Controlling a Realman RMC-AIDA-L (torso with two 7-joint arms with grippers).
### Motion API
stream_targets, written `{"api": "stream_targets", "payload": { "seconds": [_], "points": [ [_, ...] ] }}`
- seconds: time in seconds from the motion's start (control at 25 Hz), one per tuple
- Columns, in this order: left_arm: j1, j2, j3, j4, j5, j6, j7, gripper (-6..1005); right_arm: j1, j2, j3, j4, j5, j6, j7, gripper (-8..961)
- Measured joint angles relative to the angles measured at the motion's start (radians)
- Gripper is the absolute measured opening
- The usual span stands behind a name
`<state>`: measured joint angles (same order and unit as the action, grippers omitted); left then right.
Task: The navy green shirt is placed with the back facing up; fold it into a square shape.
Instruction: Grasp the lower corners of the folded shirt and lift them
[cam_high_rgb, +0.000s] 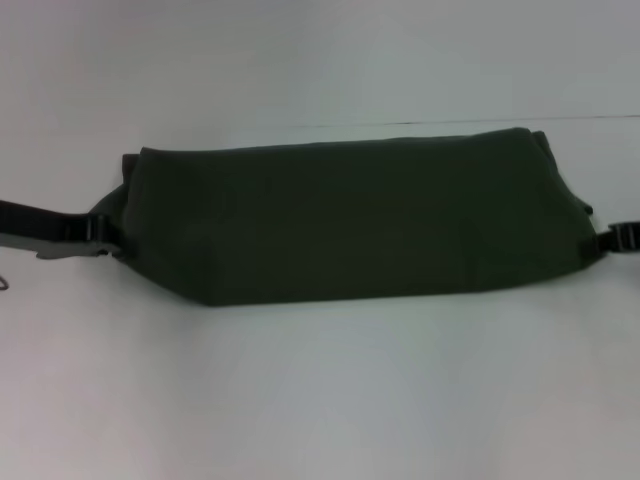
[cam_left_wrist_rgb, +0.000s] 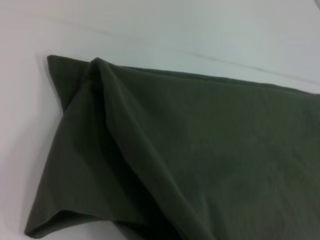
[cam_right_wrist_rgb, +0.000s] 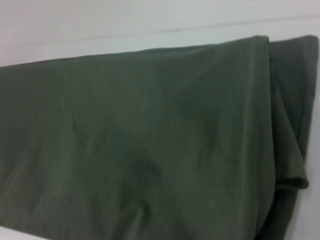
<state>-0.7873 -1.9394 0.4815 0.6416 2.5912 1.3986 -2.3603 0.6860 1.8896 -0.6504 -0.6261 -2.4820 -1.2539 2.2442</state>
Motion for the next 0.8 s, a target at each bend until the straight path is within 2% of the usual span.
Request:
{"api": "stream_targets", "payload": {
  "seconds": [0.48, 0.6, 0.8],
  "points": [
    [0.004, 0.019, -0.007, 0.074, 0.087, 0.225, -0.025, 3, -0.122, 0.007, 0.082, -0.088, 0.037, -0.204, -0.029, 62],
    [0.006, 0.021, -0.008, 0.078, 0.106, 0.227, -0.03, 3, -0.14, 0.008, 0.088, -0.096, 0.05, -0.211, -0.035, 63],
    [-0.002, 0.021, 0.002, 0.077, 0.126, 0.194, -0.057, 16, -0.128, 0.01, 0.086, -0.088, 0.042, -0.19, -0.034, 66]
  ]
}}
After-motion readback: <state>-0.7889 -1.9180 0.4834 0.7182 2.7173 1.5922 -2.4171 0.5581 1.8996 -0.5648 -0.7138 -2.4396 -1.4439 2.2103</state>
